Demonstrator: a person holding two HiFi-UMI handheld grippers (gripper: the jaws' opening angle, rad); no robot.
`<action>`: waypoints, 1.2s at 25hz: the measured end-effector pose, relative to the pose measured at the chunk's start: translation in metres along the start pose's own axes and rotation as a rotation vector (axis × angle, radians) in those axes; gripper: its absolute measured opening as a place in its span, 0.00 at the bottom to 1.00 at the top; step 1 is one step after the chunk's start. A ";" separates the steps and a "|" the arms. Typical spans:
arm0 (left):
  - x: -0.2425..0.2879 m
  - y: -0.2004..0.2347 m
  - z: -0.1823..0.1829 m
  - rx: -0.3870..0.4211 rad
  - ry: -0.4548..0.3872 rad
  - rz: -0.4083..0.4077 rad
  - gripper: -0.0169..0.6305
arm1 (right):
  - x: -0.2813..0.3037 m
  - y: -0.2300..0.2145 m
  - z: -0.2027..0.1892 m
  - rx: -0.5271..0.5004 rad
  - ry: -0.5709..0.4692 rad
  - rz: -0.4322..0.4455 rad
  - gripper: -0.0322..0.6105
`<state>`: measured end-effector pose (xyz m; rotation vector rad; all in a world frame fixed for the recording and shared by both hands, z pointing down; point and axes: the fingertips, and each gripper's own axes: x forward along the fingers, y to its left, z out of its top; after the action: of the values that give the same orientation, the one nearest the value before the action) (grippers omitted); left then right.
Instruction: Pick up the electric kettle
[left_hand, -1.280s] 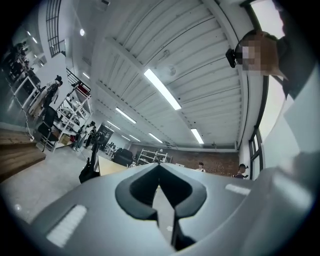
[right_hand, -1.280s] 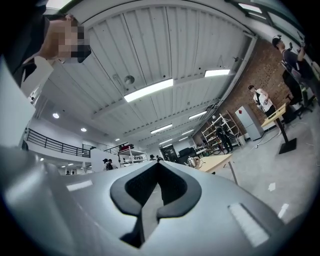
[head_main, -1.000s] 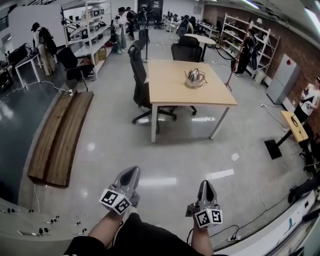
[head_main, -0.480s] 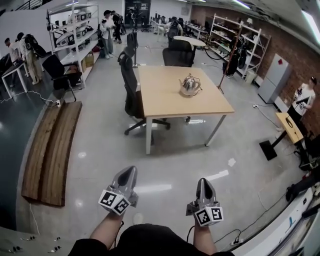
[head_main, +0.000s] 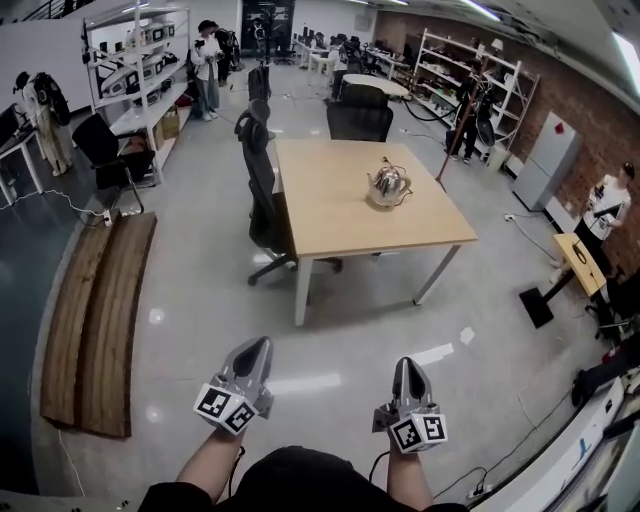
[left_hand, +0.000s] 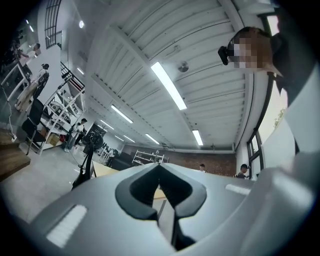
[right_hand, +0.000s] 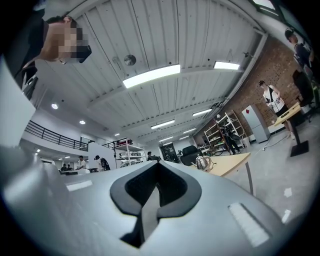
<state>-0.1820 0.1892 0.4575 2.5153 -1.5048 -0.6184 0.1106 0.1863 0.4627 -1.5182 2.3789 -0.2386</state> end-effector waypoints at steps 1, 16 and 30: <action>0.001 0.005 0.000 -0.004 0.003 0.000 0.02 | 0.002 0.000 -0.002 0.001 0.002 -0.006 0.05; 0.065 0.040 -0.018 -0.009 0.040 0.005 0.02 | 0.053 -0.046 -0.019 0.034 0.031 -0.067 0.05; 0.184 0.043 -0.019 0.041 0.027 -0.042 0.02 | 0.125 -0.120 0.023 0.025 -0.058 -0.081 0.05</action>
<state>-0.1327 0.0068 0.4387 2.5813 -1.4737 -0.5623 0.1723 0.0223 0.4565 -1.5898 2.2646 -0.2385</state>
